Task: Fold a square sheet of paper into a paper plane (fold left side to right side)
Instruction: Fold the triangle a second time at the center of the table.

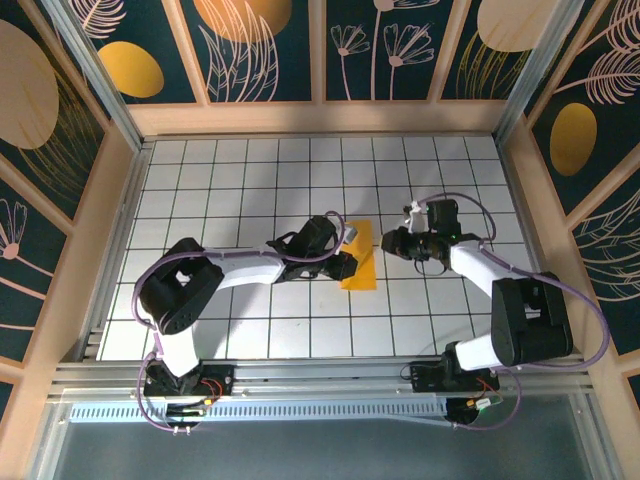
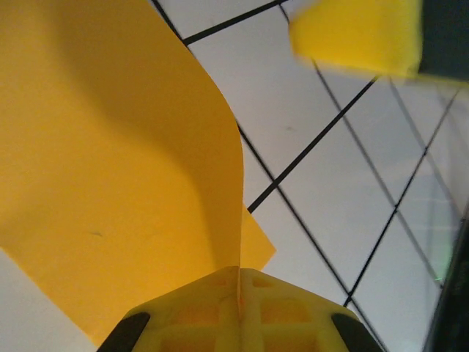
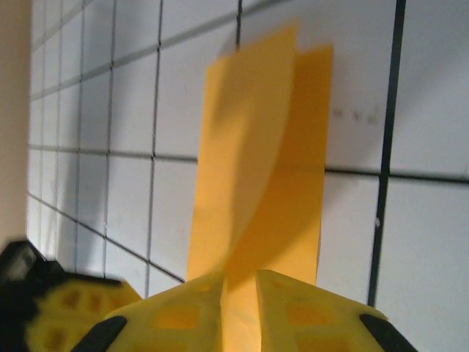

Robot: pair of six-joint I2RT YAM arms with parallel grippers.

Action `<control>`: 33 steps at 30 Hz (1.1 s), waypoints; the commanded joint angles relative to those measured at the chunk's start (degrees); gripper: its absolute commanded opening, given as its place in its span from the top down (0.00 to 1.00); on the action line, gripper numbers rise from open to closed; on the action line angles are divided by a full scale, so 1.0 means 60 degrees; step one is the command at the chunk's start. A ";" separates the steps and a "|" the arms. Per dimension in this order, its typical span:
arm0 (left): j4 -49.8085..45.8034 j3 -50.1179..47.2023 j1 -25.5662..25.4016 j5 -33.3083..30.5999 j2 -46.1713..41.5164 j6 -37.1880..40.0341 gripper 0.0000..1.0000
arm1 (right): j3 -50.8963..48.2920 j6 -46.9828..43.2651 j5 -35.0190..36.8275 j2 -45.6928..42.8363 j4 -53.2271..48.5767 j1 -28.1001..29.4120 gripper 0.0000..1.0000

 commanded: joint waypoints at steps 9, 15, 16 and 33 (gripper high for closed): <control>0.1285 -0.0160 0.0290 0.1557 0.0926 -0.1424 0.92 | -0.1660 0.0814 -0.0407 -0.0160 0.0728 0.1045 1.00; 0.1397 -0.0479 0.0394 0.1574 0.0886 -0.1506 0.89 | -0.1571 0.0854 0.0085 0.0407 0.0551 0.1311 1.00; 0.1352 -0.0483 0.0408 0.1557 0.0900 -0.1473 0.89 | -0.1548 0.0831 0.0140 0.0487 0.0509 0.1306 1.00; 0.0373 -0.0277 0.0695 0.1169 0.0945 -0.0490 0.81 | -0.1386 0.0474 0.0881 0.1136 -0.0113 0.1320 1.00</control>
